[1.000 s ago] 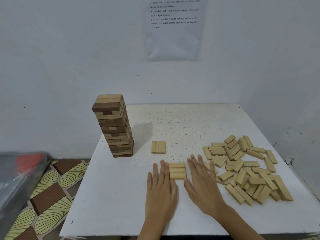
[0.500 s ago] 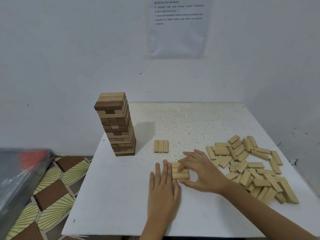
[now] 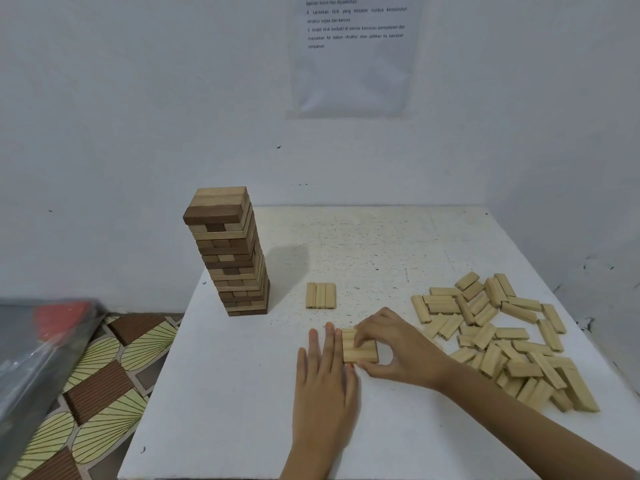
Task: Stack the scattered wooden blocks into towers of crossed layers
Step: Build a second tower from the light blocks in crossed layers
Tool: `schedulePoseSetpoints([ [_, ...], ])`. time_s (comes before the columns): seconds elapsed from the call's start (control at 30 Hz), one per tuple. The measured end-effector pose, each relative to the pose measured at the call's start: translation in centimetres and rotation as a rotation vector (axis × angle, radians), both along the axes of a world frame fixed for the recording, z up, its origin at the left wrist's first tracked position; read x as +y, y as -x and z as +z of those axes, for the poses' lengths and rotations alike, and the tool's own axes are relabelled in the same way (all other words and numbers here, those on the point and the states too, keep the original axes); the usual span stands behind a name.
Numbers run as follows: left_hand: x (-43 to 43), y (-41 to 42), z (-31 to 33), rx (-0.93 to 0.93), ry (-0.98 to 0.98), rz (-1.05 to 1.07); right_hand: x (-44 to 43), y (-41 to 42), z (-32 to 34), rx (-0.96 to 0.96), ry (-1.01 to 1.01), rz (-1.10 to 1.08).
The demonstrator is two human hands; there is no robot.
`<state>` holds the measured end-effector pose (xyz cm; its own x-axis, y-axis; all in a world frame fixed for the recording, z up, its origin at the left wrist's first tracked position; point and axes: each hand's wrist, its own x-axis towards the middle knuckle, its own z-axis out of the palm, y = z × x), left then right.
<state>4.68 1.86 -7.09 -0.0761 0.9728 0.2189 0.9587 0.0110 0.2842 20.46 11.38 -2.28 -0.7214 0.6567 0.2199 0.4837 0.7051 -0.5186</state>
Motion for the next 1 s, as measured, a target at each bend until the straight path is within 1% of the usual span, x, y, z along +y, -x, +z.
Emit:
schedulePoseSetpoints([
  [0.13, 0.0, 0.0, -0.1, -0.043, 0.013, -0.011, 0.0, 0.1, 0.1, 0.03, 0.056, 0.001],
  [0.27, -0.1, 0.2, 0.5, -0.099, 0.135, -0.038, -0.3, 0.3, 0.2, 0.071, 0.082, -0.037],
  [0.3, -0.1, 0.3, 0.9, -0.138, 0.115, -0.053, -0.3, 0.4, 0.2, 0.085, 0.084, -0.053],
  [0.33, 0.0, 0.4, 1.2, -0.206, 0.07, -0.044, -0.3, 0.7, 0.3, 0.102, 0.085, -0.071],
  [0.4, 0.4, 0.7, 2.2, -0.405, 0.143, -0.004, -0.1, 1.2, 0.4, 0.143, 0.081, -0.113],
  [0.43, 0.8, 0.7, 2.6, -0.502, 0.146, 0.008, 0.2, 1.6, 0.5, 0.165, 0.079, -0.132],
  [0.6, 2.8, 1.3, 4.6, -1.062, 0.063, 0.073, 1.9, 3.9, 2.2, 0.202, 0.082, -0.159],
  [0.67, 3.9, 1.6, 4.6, -1.219, 0.025, 0.102, 2.7, 4.7, 2.7, 0.198, 0.096, -0.159],
  [0.73, 4.9, 2.0, 4.3, -1.264, -0.01, 0.121, 3.6, 5.3, 2.9, 0.193, 0.117, -0.164],
  [0.9, 7.1, 2.9, 4.6, -1.224, -0.033, 0.174, 5.5, 6.8, 3.0, 0.158, 0.126, -0.193],
  [1.0, 7.8, 3.2, 4.4, -1.239, -0.038, 0.184, 6.5, 7.5, 2.9, 0.133, 0.125, -0.202],
])
